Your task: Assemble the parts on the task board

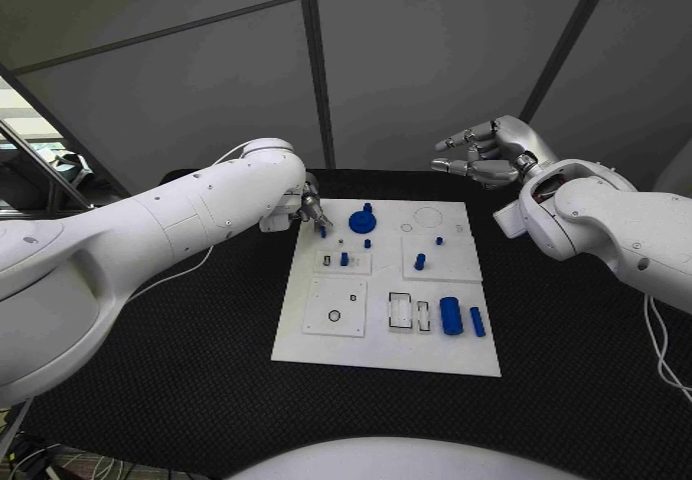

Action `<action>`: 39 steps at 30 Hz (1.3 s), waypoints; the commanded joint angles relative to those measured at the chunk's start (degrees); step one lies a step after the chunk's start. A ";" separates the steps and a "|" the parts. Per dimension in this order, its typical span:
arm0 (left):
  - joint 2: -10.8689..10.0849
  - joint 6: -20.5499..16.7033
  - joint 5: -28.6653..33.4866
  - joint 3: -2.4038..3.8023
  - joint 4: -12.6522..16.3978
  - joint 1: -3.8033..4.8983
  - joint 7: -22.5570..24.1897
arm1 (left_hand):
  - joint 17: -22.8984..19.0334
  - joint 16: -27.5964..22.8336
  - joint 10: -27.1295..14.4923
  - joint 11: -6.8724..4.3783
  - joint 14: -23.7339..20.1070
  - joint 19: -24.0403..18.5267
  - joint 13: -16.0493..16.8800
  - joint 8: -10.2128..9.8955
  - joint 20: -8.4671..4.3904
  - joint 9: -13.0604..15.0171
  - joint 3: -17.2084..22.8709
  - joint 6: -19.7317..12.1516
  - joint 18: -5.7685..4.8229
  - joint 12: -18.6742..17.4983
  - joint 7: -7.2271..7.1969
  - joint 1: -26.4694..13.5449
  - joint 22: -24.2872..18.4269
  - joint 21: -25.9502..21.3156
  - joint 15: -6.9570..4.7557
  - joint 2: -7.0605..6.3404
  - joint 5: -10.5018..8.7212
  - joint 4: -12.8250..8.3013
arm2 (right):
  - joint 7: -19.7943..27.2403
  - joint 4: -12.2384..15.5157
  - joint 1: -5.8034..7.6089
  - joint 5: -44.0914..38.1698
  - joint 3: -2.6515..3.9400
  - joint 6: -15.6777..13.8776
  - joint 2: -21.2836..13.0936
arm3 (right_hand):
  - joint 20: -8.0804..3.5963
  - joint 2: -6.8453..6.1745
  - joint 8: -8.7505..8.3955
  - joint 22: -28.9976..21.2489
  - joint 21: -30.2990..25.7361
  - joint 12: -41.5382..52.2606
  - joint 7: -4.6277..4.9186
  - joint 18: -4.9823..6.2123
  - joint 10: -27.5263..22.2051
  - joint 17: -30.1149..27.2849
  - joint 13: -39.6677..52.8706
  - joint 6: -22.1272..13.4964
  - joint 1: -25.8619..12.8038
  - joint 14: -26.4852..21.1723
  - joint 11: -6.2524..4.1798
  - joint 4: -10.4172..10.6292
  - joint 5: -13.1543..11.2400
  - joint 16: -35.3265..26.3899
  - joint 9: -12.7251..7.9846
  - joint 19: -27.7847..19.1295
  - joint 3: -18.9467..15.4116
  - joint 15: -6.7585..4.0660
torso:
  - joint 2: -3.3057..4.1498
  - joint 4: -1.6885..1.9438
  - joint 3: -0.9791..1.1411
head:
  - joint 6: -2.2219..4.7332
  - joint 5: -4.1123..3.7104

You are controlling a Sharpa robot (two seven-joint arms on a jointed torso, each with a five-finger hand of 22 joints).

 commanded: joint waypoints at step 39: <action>-12.82 -9.02 4.94 -0.03 19.89 -0.41 5.96 | 14.15 1.71 0.87 -0.23 5.55 1.29 5.25 6.11 -0.33 6.15 29.18 -1.72 -2.41 -0.37 0.61 -7.64 3.15 0.91 0.02 -5.69 11.16 -16.68 | 0.53 0.15 0.11 0.00 0.05 0.62 -0.70 | -0.19 0.19 -0.18 5.12 -0.21 -0.04 0.00 0.79 -0.29 0.18 0.04 0.55 -0.53 2.03 -0.08 -0.19 0.15 -0.31 -0.08 0.00 -0.10 -0.40 | -0.17 0.32 0.03 | -0.10 0.53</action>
